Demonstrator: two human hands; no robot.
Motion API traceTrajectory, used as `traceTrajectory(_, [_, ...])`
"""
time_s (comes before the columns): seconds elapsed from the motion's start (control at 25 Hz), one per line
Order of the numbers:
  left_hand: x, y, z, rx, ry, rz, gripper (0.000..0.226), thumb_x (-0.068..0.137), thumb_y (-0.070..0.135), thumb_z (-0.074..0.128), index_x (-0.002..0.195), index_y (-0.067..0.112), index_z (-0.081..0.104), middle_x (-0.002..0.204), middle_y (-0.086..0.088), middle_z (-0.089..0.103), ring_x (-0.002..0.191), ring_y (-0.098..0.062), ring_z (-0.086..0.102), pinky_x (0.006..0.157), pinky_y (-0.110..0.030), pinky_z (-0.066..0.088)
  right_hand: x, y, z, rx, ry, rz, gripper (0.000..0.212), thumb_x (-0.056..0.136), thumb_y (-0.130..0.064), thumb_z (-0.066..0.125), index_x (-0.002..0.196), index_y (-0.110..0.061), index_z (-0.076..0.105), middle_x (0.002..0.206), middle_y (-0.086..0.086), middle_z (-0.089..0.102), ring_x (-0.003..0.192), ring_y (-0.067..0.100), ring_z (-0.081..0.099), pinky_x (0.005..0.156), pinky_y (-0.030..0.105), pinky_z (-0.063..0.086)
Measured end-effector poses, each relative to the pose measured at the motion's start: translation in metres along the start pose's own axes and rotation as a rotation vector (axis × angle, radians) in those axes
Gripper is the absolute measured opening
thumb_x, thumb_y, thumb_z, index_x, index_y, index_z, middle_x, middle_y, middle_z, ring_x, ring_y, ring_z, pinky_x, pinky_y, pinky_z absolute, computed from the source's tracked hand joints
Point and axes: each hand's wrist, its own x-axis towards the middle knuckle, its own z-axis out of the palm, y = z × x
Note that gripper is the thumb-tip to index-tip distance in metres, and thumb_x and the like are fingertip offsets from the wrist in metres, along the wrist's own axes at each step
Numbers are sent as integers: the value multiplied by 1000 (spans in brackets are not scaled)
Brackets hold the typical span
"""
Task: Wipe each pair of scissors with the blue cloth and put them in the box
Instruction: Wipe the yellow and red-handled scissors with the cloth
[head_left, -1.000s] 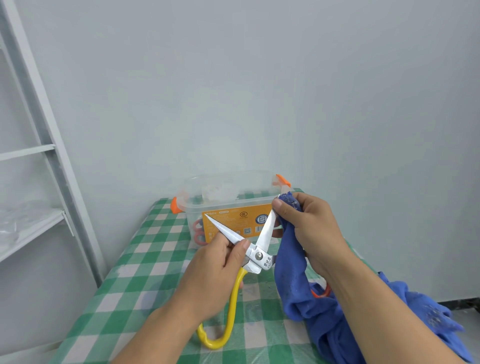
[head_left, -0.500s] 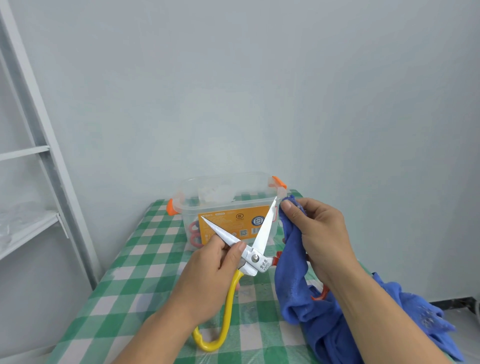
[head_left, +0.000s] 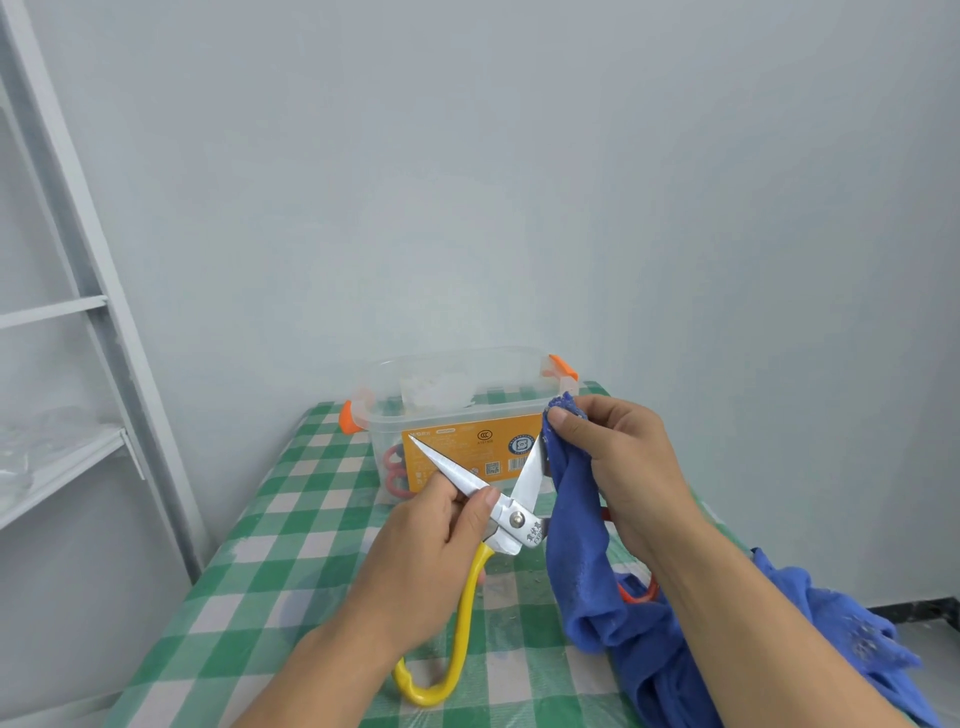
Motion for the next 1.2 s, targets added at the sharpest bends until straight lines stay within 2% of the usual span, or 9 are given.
traceTrajectory(0.12, [1, -2, 0, 34, 20, 33, 28, 99, 42, 49, 86, 18, 58, 66, 3, 66, 61, -19, 66, 67, -52, 52, 2, 1, 9, -32, 24, -14, 33, 102, -22, 56, 80, 3, 60, 65, 19, 62, 60, 20, 60, 57, 30, 52])
traceTrajectory(0.2, [1, -3, 1, 42, 17, 49, 30, 99, 44, 49, 87, 18, 59, 65, 5, 65, 63, -20, 65, 66, -53, 52, 4, 1, 12, -12, 33, -22, 47, 104, -30, 52, 92, 15, 54, 82, 34, 63, 68, 25, 64, 71, 47, 58])
traceTrajectory(0.28, [0, -3, 1, 35, 11, 42, 29, 99, 43, 49, 88, 19, 60, 65, 5, 66, 63, -19, 65, 67, -54, 53, 5, 1, 13, 0, 38, -32, 56, 104, -38, 50, 95, 17, 51, 85, 38, 59, 69, 27, 63, 74, 55, 57])
traceTrajectory(0.44, [-1, -4, 1, 24, 5, 24, 25, 100, 41, 49, 88, 22, 60, 69, 1, 67, 64, -19, 66, 69, -54, 52, 1, 2, 12, 87, 148, -75, 52, 104, -36, 51, 83, 11, 53, 68, 20, 55, 61, 21, 57, 56, 34, 57])
traceTrajectory(0.52, [0, -3, 1, 22, 5, 17, 26, 100, 43, 49, 88, 23, 60, 70, 1, 67, 64, -20, 66, 68, -55, 52, 1, 1, 7, 122, 236, -91, 44, 105, -32, 51, 79, 3, 56, 60, 8, 55, 55, 18, 54, 56, 36, 56])
traceTrajectory(0.76, [0, -2, 1, -1, 3, -10, 27, 100, 41, 49, 88, 20, 60, 69, 1, 67, 63, -20, 66, 70, -53, 54, -1, 0, -9, 21, 301, -52, 50, 102, -35, 56, 82, 10, 51, 65, 12, 42, 57, 20, 37, 52, 27, 34])
traceTrajectory(1.0, [2, -1, 1, -49, 10, -70, 24, 103, 33, 50, 91, 15, 60, 60, 15, 64, 55, -13, 66, 59, -34, 52, 0, 4, -15, -24, 263, 33, 20, 92, -9, 61, 88, 10, 59, 70, 8, 50, 66, 19, 48, 64, 32, 42])
traceTrajectory(1.12, [4, -1, 0, -40, 16, -84, 25, 103, 33, 49, 88, 15, 57, 54, 16, 61, 53, -13, 66, 57, -27, 44, -3, -2, -11, 41, 191, 81, 6, 91, -1, 59, 91, 1, 65, 68, 11, 60, 61, 23, 57, 57, 33, 50])
traceTrajectory(1.2, [4, -1, 0, -39, 17, -90, 25, 103, 34, 49, 86, 17, 55, 52, 17, 60, 52, -13, 66, 56, -27, 42, -4, -8, -9, 63, 139, 87, 13, 89, 6, 60, 101, 0, 61, 78, 17, 69, 62, 28, 65, 54, 35, 55])
